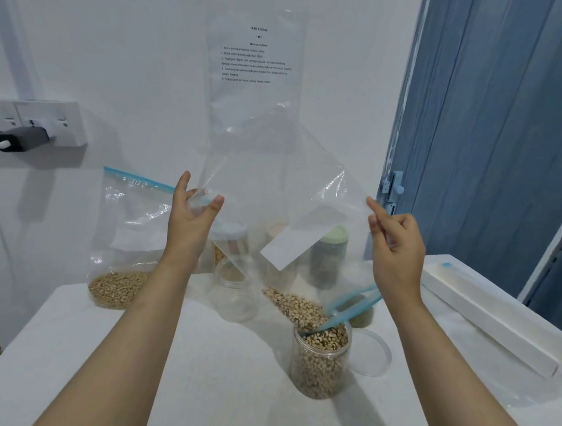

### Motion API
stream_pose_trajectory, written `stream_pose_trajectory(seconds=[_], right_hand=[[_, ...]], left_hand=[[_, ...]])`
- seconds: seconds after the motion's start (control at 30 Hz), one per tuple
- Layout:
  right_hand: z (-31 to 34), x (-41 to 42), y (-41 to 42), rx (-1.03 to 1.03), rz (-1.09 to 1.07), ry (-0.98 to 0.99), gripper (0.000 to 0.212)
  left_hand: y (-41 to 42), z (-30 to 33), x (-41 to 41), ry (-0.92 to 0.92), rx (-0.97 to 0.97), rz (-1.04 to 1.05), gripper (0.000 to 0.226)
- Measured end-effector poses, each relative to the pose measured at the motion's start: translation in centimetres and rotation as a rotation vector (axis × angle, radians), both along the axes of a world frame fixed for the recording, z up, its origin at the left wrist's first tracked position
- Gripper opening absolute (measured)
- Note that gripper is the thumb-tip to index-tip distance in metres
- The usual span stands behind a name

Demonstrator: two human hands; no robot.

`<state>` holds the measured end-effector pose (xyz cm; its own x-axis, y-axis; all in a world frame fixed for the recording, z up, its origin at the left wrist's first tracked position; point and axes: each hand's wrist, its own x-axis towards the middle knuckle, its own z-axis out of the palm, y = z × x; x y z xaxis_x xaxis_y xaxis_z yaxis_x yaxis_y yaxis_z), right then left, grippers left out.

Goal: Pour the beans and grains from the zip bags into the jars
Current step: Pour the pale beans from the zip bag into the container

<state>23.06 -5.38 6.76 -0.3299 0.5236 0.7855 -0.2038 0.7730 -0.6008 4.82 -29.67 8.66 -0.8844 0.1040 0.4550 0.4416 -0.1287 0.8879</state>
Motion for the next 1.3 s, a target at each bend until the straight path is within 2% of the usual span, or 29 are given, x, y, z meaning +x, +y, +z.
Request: stream_pose_trajectory(seconds=[0.2,0.43,0.5,0.63,0.7,0.83,0.97,1.3], right_hand=[[-0.1,0.0,0.2,-0.009,0.008,-0.009,0.031],[-0.5,0.1,0.4,-0.020,0.028,-0.022,0.032],[-0.5,0.2,0.4,-0.032,0.021,-0.003,0.032],[-0.9,0.4,0.2,-0.091,0.021,0.053,0.030],[-1.2,0.7,0.3,-0.097,-0.012,0.061,0.031],[-2.0,1.3,0.4,-0.135,-0.033,0.074,0.030],[-2.7,1.7,0.6,-0.179,-0.025,0.087,0.030],[-2.9,2.0,1.5,-0.235,-0.020,0.074,0.028]], left_hand=[[-0.1,-0.1,-0.1,0.010,0.001,-0.008,0.071],[-0.3,-0.6,-0.4,0.027,0.006,-0.017,0.040],[-0.2,-0.4,-0.1,0.022,0.017,-0.025,0.045],[0.5,-0.9,1.3,0.006,0.096,-0.077,0.071],[1.3,-1.8,2.1,0.037,0.054,-0.080,0.078],[2.9,-3.3,3.1,0.055,0.008,-0.111,0.082],[3.7,-3.2,3.0,0.095,-0.042,-0.041,0.089],[5.6,-2.0,2.7,0.186,-0.080,-0.016,0.087]])
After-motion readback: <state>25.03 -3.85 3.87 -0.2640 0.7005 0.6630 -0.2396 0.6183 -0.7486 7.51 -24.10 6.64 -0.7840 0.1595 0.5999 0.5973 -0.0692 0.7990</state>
